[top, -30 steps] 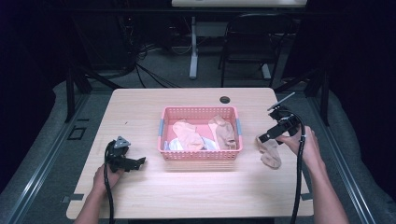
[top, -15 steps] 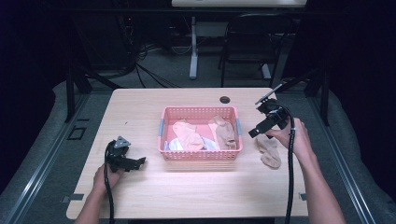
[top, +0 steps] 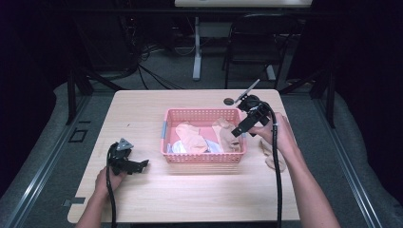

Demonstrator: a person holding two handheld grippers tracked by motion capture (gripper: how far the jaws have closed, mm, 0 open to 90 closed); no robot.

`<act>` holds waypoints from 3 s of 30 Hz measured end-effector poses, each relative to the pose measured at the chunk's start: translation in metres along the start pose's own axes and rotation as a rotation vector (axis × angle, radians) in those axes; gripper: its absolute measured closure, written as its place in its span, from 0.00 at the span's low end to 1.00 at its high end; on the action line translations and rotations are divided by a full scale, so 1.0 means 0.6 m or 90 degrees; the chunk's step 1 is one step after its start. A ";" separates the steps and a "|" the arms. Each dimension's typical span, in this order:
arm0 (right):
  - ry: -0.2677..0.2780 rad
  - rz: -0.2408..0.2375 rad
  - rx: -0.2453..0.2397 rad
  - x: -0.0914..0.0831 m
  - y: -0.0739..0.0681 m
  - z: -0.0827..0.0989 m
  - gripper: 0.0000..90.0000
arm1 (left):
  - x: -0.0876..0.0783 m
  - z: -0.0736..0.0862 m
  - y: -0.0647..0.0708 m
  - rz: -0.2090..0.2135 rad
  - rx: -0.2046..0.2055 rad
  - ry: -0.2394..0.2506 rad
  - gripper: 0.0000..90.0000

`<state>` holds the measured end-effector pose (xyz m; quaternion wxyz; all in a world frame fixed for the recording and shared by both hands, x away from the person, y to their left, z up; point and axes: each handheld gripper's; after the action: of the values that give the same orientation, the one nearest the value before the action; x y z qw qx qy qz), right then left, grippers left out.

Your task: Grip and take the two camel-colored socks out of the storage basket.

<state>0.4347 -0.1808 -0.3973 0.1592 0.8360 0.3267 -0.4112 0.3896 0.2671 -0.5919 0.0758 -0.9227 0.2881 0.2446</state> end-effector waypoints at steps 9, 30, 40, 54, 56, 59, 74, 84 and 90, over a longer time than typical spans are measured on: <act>-0.019 -0.041 -0.010 0.060 -0.019 -0.013 0.04 | 0.000 0.000 0.000 0.001 0.000 0.000 0.00; -0.151 0.003 -0.020 0.207 -0.014 0.038 0.58 | 0.000 0.000 0.000 0.000 0.000 0.000 0.00; -0.207 0.036 -0.030 0.233 -0.018 0.045 0.77 | 0.000 0.000 0.000 0.000 0.001 0.000 0.00; -0.163 0.020 -0.034 0.198 -0.029 0.029 0.95 | 0.000 0.000 0.000 0.000 0.000 0.001 0.00; -0.144 0.014 -0.027 0.187 -0.031 0.025 0.95 | 0.000 0.000 0.000 0.000 0.001 0.001 0.00; -0.122 0.003 -0.017 0.171 -0.032 0.019 0.95 | 0.000 0.000 0.000 0.000 0.001 0.001 0.00; -0.004 -0.047 0.000 0.098 -0.032 -0.001 0.96 | 0.000 0.000 0.000 0.001 0.001 0.001 0.00; 0.063 -0.055 0.003 0.051 -0.027 -0.020 0.96 | 0.000 0.000 0.000 0.000 0.001 0.000 0.00; 0.090 -0.059 0.001 0.019 -0.022 -0.028 0.96 | 0.000 0.000 0.000 0.000 0.000 0.000 0.00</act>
<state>0.4407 -0.1576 -0.3958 0.1156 0.8469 0.3753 -0.3584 0.3896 0.2672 -0.5918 0.0760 -0.9226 0.2884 0.2448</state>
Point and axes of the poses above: each handheld gripper's, and its own axes: x roughly forward along the jaws, z roughly out of its underside, y roughly to its right, and after that the axes turned 15 degrees about y, right-handed
